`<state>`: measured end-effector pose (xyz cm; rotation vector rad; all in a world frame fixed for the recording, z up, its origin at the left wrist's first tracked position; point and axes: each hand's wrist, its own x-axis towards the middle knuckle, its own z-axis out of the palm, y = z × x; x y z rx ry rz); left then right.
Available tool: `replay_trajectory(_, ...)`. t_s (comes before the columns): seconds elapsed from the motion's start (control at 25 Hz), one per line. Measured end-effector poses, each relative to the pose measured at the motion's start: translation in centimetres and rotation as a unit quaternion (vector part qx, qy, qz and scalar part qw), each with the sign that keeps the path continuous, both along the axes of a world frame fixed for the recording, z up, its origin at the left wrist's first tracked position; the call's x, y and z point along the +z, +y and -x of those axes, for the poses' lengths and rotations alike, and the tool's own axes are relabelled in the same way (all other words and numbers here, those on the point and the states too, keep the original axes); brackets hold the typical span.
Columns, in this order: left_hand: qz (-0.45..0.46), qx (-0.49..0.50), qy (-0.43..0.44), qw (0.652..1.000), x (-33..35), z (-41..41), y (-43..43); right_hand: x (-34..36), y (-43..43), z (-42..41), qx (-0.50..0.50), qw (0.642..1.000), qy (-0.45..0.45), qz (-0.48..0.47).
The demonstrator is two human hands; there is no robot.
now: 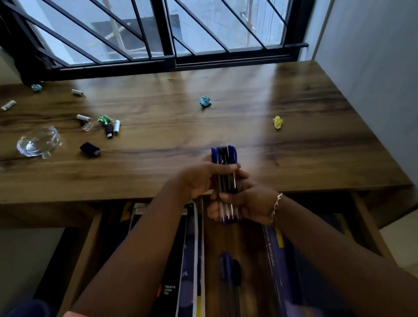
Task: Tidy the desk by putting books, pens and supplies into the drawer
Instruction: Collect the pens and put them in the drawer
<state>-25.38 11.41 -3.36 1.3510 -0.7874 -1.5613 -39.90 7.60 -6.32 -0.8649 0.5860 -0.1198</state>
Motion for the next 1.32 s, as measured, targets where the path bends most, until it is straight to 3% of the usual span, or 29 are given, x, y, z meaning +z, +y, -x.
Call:
replay_trajectory(0.16, -0.091, -0.008, 0.024, 0.995, -3.9, 0.9, 3.8, -2.8, 3.5, 1.6, 0.064, 0.995, 0.059, -0.058)
replay_trajectory(0.4, -0.190, 0.040, 0.033, 0.980, -8.1, 2.4, 4.4, -7.3, 5.2, 1.4, -0.024, 0.984, 0.164, -0.057)
replay_trajectory(0.56, -0.191, 0.186, -0.062, 0.962, -10.4, 1.9, 3.0, -8.9, 2.5, -0.5, -0.043, 0.968, 0.241, -0.058)
replay_trajectory(0.64, -0.173, 0.199, -0.128, 0.956, -11.0, 1.7, 2.9, -9.7, 1.4, -1.4, -0.024, 0.958, 0.284, -0.032)
replay_trajectory(0.72, -0.131, 0.118, -0.272, 0.946, -11.1, 1.8, 3.0, -10.4, 0.8, -2.0, 0.006, 0.951, 0.308, 0.013)
replay_trajectory(0.8, -0.106, -0.014, -0.391, 0.914, -11.1, 2.4, 3.1, -10.3, 0.5, -2.6, 0.012, 0.938, 0.345, 0.037)
replay_trajectory(0.96, -0.166, -0.088, -0.365, 0.912, -12.4, 3.0, 3.5, -10.4, 0.2, -3.1, 0.033, 0.924, 0.378, 0.057)
replay_trajectory(1.12, -0.174, -0.138, -0.405, 0.887, -12.8, 2.9, 4.0, -11.0, 0.1, -2.8, -0.001, 0.932, 0.362, -0.027)
replay_trajectory(1.32, -0.190, -0.181, -0.440, 0.859, -12.8, 2.9, 3.7, -11.0, 0.3, -2.2, 0.005, 0.936, 0.349, -0.035)
